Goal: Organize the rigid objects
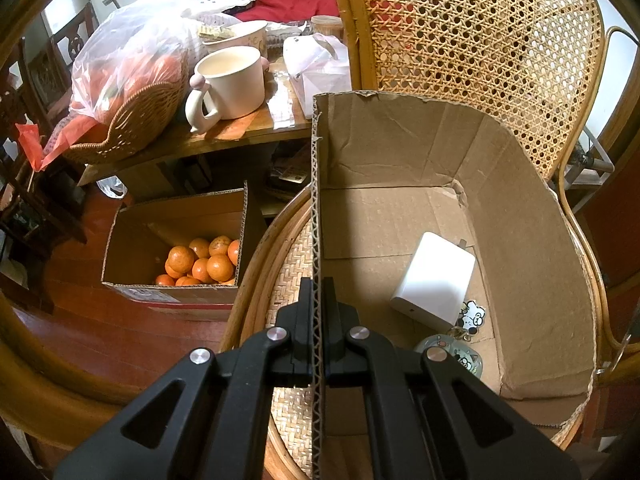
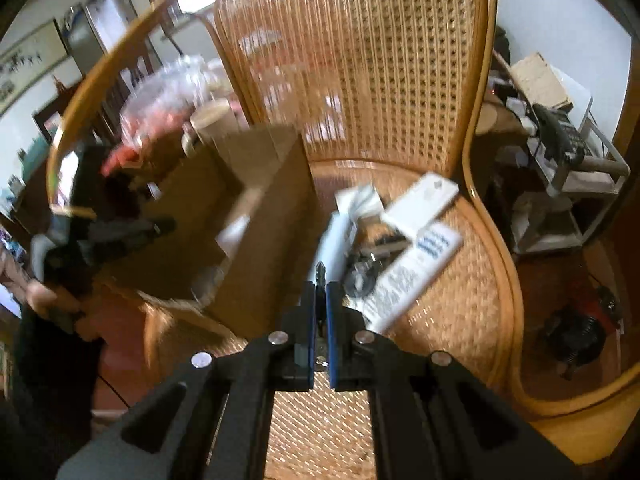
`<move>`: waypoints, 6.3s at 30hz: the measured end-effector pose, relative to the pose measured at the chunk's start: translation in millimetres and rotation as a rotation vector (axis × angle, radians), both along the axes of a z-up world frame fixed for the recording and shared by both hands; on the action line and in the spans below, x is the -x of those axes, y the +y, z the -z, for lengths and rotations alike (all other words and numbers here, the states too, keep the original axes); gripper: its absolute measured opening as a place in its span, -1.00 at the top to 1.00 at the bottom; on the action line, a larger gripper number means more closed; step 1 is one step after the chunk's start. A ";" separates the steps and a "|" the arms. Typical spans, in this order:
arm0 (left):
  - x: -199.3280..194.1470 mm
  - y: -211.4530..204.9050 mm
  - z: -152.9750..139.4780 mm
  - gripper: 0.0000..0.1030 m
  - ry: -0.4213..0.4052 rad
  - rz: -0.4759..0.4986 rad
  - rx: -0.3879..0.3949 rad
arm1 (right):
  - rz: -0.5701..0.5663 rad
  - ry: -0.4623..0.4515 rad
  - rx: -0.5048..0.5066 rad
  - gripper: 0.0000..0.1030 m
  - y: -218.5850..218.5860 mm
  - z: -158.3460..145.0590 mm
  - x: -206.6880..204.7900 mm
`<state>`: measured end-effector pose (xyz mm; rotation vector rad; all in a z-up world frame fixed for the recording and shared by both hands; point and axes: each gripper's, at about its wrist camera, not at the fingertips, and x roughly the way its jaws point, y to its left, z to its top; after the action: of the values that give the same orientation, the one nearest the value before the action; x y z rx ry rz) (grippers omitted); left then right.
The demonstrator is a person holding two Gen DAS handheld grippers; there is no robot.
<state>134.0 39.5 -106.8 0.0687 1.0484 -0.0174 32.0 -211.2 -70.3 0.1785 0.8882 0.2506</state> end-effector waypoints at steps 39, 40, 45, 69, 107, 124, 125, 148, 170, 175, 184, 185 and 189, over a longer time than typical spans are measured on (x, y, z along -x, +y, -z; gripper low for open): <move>0.6 3.3 -0.7 0.94 0.004 -0.007 0.004 | -0.092 -0.235 -0.279 0.88 61.5 -56.1 -14.7; 0.5 3.2 -0.7 0.94 0.004 -0.008 0.004 | -0.092 -0.229 -0.264 0.88 62.8 -53.9 -16.2; 0.4 3.1 -0.7 0.94 0.004 -0.008 0.004 | -0.088 -0.205 -0.226 0.88 63.0 -43.7 -21.4; 1.0 1.7 -1.3 0.94 0.008 -0.011 -0.003 | -0.027 -0.066 -0.223 0.45 51.1 -21.3 -36.8; 0.9 -0.7 0.2 0.93 0.010 -0.017 -0.013 | 0.291 0.161 0.147 -1.00 -63.5 60.9 -86.7; 0.9 -0.1 0.0 0.93 0.010 -0.022 -0.018 | 0.336 0.282 0.145 -1.00 -62.0 115.9 -101.7; 0.8 -0.2 -0.2 0.93 0.010 -0.023 -0.018 | 0.338 0.282 0.156 -1.00 -59.1 116.6 -102.0; 1.8 1.1 0.5 0.94 0.017 -0.035 -0.002 | 0.170 0.250 0.248 -0.10 -20.0 100.5 -83.9; 3.3 0.1 -2.8 0.94 0.008 -0.037 0.002 | 0.309 0.207 -0.015 0.12 -67.9 76.0 -79.3; 3.1 0.3 -2.9 0.94 0.010 -0.039 0.005 | 0.314 0.216 -0.068 0.13 -73.2 79.8 -78.6; 3.1 0.7 -3.6 0.94 0.010 -0.041 0.008 | 0.303 0.216 -0.048 0.13 -69.4 76.4 -77.7; 3.3 0.9 -3.1 0.94 0.010 -0.044 0.008 | 0.307 0.215 -0.058 0.14 -71.3 75.0 -77.2; 3.2 -0.3 -2.8 0.94 0.009 -0.051 0.004 | 0.332 0.201 -0.107 0.16 -78.0 67.3 -74.1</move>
<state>130.7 39.3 -104.0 0.0385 1.0585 0.0265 106.1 -289.1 -137.7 0.4520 1.0288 -0.0311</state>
